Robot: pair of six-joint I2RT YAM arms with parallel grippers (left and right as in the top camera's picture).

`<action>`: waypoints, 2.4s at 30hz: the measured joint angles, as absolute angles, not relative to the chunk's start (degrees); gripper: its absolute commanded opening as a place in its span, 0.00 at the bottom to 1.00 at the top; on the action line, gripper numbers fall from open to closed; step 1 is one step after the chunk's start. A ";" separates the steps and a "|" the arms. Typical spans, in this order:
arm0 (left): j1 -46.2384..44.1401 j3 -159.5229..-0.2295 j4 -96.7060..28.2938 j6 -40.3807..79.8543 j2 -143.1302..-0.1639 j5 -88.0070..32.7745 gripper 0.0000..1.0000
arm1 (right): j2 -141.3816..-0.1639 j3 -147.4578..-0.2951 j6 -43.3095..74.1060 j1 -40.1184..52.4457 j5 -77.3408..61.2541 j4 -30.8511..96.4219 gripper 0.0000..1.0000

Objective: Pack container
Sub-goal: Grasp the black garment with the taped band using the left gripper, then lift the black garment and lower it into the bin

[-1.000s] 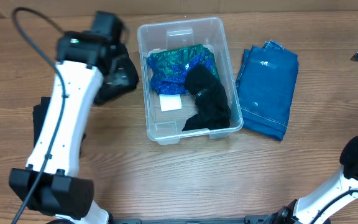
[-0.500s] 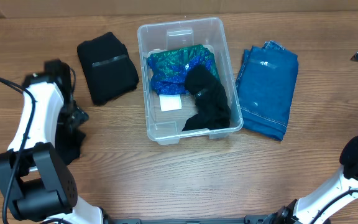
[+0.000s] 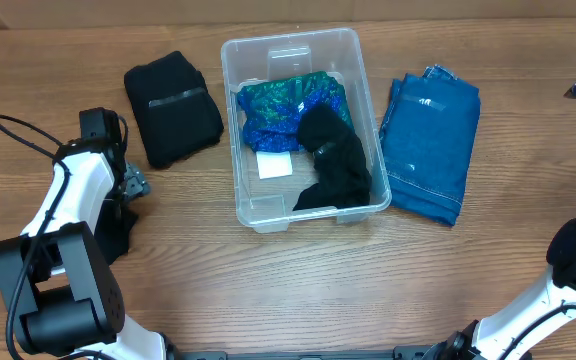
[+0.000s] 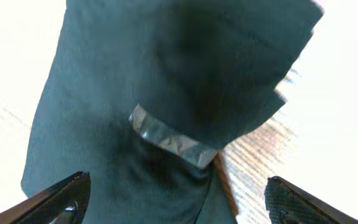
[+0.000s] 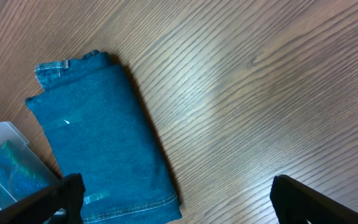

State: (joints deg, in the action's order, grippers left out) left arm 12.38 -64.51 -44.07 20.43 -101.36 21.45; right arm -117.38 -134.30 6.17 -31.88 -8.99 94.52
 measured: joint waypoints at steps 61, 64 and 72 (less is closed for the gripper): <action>-0.62 -126.45 -78.41 4.01 -101.84 -46.15 0.04 | -117.38 -134.30 6.13 -31.88 -8.99 94.54 1.00; -6.15 -125.58 -74.02 4.32 -101.67 -51.09 0.04 | -117.38 -134.30 6.15 -31.88 -9.02 94.54 1.00; -20.08 -112.27 -51.66 14.41 -101.69 -54.92 0.04 | -117.38 -134.30 6.17 -31.88 -8.99 94.50 1.00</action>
State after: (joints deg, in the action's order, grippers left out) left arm -20.08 -112.27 -51.66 14.41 -101.69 -54.92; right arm -117.38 -134.30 6.17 -31.88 -8.99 94.50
